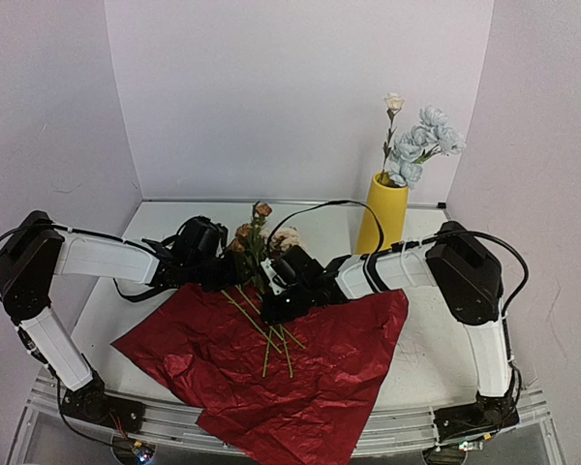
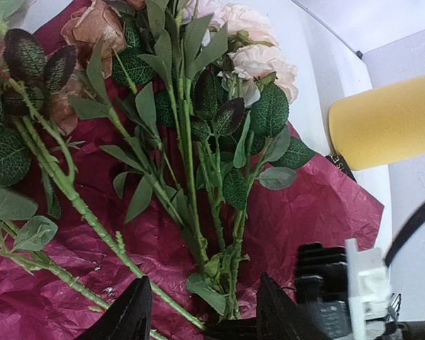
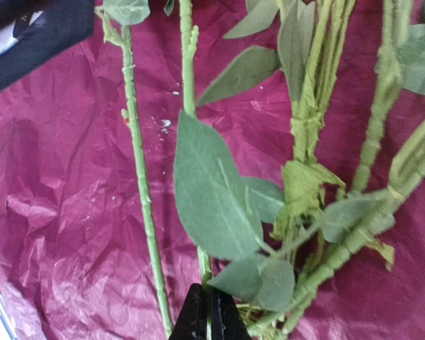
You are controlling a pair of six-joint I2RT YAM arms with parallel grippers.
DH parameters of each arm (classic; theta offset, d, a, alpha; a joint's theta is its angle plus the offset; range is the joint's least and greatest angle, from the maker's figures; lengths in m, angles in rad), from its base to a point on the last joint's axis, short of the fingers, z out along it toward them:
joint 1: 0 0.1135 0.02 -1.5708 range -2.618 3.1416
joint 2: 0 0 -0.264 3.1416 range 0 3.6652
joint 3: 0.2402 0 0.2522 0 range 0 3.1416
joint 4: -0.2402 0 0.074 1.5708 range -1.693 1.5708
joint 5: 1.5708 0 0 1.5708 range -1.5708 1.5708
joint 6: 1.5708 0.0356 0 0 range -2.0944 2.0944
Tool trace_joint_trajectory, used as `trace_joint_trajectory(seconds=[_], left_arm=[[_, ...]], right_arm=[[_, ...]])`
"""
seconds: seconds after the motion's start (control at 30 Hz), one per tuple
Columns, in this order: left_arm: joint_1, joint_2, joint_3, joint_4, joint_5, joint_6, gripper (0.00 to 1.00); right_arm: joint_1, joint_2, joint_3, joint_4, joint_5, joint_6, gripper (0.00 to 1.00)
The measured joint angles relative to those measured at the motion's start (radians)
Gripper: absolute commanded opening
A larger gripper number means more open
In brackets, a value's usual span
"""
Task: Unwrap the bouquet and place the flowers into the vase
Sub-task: Pick up the fake flower from the wrapping paper.
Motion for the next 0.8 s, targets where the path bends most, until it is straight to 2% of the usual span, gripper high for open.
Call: trace_joint_trajectory(seconds=[0.17,0.27,0.37,0.5,0.57,0.8], left_arm=[[0.0,-0.018,-0.004,-0.001,-0.022,0.001,0.75],[0.0,-0.073,-0.023,-0.002,-0.041,-0.008,0.8],[0.0,-0.136,-0.036,-0.001,-0.056,-0.013,0.78],[0.0,-0.201,-0.048,0.007,-0.068,-0.039,0.67],[0.0,-0.219,-0.057,0.012,-0.075,-0.06,0.65],[0.0,-0.219,-0.072,0.017,-0.081,-0.097,0.68]], right_arm=[[0.0,-0.088,-0.014,-0.007,0.003,-0.004,0.0],[0.0,-0.134,-0.014,-0.003,0.002,-0.004,0.0],[0.0,-0.15,-0.014,0.002,0.001,-0.004,0.0],[0.0,-0.15,-0.014,0.002,0.0,-0.004,0.0],[0.0,-0.152,-0.014,0.002,0.0,-0.003,0.0],[0.0,-0.178,-0.025,0.003,-0.001,0.003,0.0]])
